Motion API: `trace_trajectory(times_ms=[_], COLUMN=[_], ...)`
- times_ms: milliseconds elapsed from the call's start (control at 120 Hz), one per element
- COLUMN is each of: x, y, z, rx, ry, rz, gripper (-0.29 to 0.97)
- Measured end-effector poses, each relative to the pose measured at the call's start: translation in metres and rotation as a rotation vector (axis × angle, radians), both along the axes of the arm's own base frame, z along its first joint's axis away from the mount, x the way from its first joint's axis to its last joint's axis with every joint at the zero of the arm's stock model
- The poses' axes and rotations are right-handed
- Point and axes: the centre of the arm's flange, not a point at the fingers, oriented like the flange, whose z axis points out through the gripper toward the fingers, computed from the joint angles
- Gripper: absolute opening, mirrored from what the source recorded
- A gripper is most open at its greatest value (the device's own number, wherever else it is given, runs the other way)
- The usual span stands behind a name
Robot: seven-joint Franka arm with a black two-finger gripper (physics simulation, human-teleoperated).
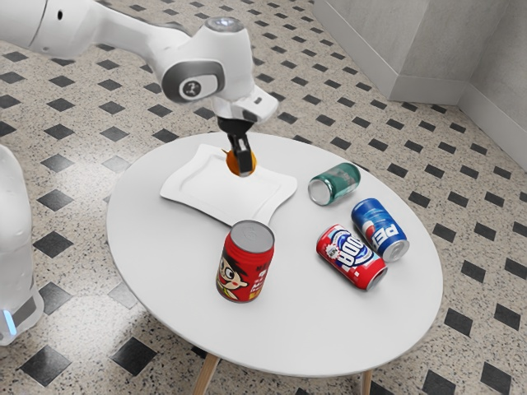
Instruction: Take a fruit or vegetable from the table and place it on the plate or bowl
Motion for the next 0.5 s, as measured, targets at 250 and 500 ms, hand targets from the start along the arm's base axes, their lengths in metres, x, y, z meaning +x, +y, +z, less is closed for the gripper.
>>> trace_trajectory(times_ms=[250, 500], x=[0.003, 0.061], y=[0.009, -0.057], z=[0.035, 0.176], rx=[-0.040, -0.278], ry=[-0.068, -0.079], rz=[0.113, 0.525], gripper=[0.64, 0.67])
